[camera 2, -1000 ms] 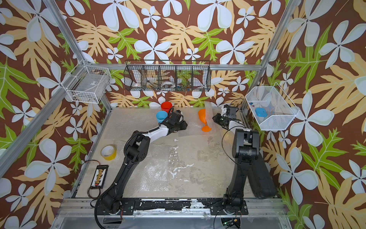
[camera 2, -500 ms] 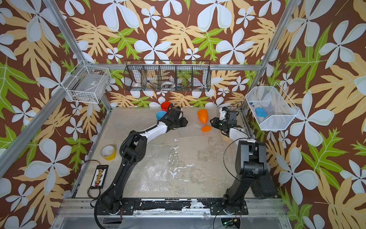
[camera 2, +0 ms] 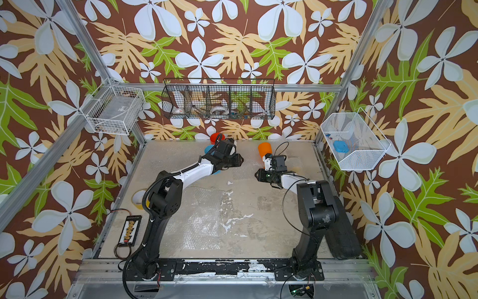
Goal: Unpack wine glasses from bubble wrap
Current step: Unwrap the bubble wrap at the center of the board.
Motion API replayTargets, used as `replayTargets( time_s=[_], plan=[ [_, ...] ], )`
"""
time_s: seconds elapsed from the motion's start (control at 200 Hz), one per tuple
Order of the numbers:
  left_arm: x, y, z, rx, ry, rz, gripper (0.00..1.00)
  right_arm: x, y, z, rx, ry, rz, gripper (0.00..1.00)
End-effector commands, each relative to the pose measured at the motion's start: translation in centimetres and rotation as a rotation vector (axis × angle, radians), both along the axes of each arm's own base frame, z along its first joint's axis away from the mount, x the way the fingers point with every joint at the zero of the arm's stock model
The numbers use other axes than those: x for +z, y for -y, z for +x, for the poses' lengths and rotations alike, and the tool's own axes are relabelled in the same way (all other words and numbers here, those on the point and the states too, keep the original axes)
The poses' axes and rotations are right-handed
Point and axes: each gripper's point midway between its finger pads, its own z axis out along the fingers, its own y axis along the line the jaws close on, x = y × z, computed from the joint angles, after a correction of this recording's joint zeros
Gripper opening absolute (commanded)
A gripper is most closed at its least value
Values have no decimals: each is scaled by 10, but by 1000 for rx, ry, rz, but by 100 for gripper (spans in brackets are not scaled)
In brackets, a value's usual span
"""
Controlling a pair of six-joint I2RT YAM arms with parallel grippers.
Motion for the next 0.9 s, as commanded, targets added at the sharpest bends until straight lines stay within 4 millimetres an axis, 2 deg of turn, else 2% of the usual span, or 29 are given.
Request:
replayTargets(
  time_s=[0.0,0.16,0.36,0.636,0.771,0.891],
  plan=[
    [16,-7,-5,5,32,6,37,-1,-9,16,14,29,0,36],
    [33,-17,-18,4,56,6,37,-14,-15,32,11,16,0,36],
    [37,-27,-27,11,68,20,37,-29,-20,47,8,-8,6,36],
    [37,-29,-29,13,66,22,37,-32,-31,75,10,-4,24,36],
    [36,-33,-32,18,66,30,37,-15,-30,76,28,21,7,36],
    [36,-35,-35,18,70,24,37,20,-27,68,39,73,-7,37]
  ],
)
